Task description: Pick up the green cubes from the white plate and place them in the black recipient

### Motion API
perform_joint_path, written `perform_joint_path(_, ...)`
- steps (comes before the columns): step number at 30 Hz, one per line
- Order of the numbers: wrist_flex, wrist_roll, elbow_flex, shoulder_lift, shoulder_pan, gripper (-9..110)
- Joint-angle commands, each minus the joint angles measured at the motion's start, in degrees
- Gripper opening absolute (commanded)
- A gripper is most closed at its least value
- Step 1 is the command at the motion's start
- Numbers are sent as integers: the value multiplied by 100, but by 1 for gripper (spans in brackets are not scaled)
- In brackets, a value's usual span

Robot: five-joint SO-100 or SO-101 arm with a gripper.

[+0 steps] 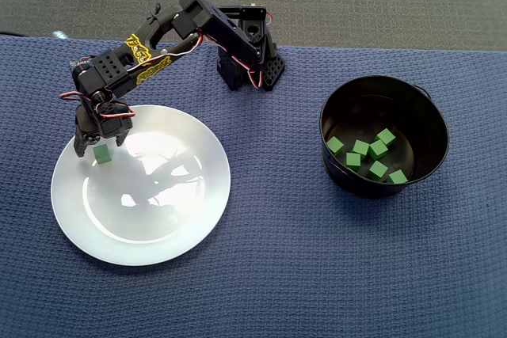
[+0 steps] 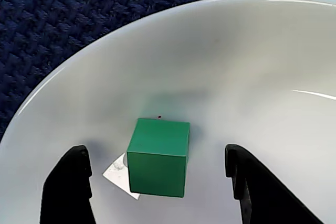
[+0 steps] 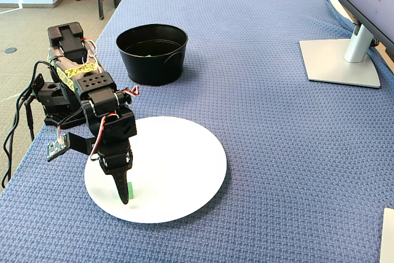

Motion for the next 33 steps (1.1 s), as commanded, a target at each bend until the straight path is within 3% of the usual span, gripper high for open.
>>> perform_joint_path(1,-97,-44,-316,35,53,25)
perform_joint_path(13,-281,-141,-272,-26,0,15)
perform_joint_path(20,-448,-123,-237,105,0,0)
perform_joint_path(33,-316,26,369,1134,-308,0)
